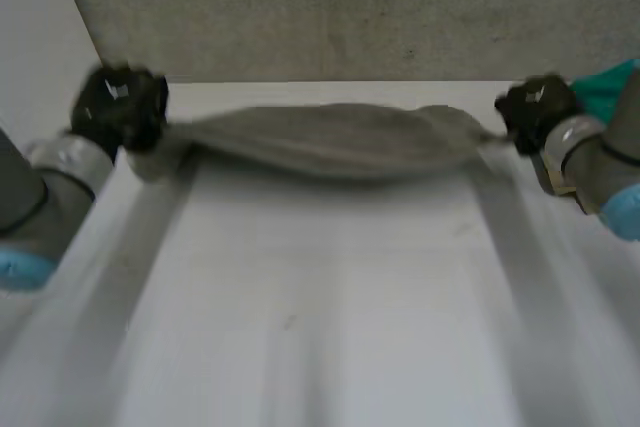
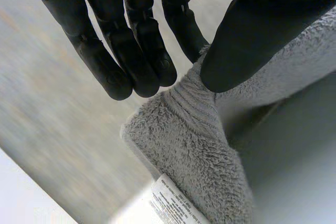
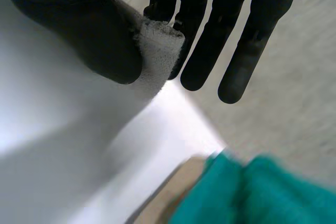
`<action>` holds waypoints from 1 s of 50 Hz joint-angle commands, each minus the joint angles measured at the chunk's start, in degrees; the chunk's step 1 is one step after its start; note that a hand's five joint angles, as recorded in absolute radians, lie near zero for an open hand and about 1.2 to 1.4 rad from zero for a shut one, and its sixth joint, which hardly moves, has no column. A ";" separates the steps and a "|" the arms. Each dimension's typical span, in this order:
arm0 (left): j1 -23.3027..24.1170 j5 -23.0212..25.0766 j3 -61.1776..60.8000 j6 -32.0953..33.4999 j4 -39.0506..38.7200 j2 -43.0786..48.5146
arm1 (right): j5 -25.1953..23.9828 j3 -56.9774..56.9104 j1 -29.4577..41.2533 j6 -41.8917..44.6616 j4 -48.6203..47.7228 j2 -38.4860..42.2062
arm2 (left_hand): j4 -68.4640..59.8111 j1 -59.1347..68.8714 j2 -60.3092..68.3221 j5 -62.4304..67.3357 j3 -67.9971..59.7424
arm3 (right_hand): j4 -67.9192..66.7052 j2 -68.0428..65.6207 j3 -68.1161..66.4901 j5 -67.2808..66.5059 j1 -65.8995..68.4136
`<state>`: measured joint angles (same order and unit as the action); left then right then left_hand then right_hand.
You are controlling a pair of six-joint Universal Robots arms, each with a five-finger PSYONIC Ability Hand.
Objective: Fold the laundry.
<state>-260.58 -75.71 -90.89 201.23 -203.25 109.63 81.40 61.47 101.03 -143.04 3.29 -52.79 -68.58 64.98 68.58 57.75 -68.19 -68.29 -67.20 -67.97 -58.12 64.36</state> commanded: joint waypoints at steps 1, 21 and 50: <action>-1.77 1.09 -14.74 5.30 8.73 -3.62 | 0.68 11.29 -2.76 9.43 9.87 -3.54 | -11.42 15.02 11.42 12.25 -11.81 | -11.71 -12.80 -12.03 -11.88 15.64; 1.03 1.18 -14.69 23.42 35.14 -13.06 | -0.45 17.29 -9.01 22.48 22.48 -9.71 | -11.42 15.02 11.42 12.25 -11.81 | -11.71 -12.80 -12.03 -11.88 15.64; 9.21 -11.39 24.27 21.22 24.14 19.21 | 4.55 -7.58 -1.98 15.24 1.02 12.88 | -11.42 15.02 11.42 12.25 -11.81 | 18.87 17.78 18.55 18.70 -14.94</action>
<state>-252.56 -87.15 -70.78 221.76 -177.86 125.77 85.40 58.18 97.76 -128.01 6.60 -43.98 -68.59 64.98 68.58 57.75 -68.19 -68.29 -67.20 -67.97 -58.41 64.36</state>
